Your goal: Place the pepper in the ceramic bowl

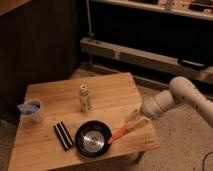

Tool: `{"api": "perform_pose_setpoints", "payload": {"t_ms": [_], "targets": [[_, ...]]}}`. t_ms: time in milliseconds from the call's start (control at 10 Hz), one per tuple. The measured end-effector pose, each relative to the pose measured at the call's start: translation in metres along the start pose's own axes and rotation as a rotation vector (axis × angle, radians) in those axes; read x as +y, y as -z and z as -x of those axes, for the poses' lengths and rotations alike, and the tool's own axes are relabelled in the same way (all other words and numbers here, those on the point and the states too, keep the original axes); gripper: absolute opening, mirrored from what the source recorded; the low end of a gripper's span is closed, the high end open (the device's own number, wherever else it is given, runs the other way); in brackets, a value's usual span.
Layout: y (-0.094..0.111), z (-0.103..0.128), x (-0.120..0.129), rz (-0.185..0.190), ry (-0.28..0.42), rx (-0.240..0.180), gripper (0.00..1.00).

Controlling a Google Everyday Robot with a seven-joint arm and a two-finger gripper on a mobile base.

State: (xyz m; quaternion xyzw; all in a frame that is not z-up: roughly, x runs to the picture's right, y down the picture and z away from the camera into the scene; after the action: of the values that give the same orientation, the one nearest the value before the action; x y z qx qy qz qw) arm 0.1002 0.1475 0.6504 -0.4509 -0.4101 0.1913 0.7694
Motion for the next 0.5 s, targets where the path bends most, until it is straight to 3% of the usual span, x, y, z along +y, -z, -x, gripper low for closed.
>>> {"api": "perform_pose_setpoints", "payload": {"t_ms": [300,500], "targets": [[-0.048,0.019,-0.017,0.06,0.034,-0.051,0.0],[-0.086,0.035,-0.013,0.115,0.075,-0.079,0.0]]}}
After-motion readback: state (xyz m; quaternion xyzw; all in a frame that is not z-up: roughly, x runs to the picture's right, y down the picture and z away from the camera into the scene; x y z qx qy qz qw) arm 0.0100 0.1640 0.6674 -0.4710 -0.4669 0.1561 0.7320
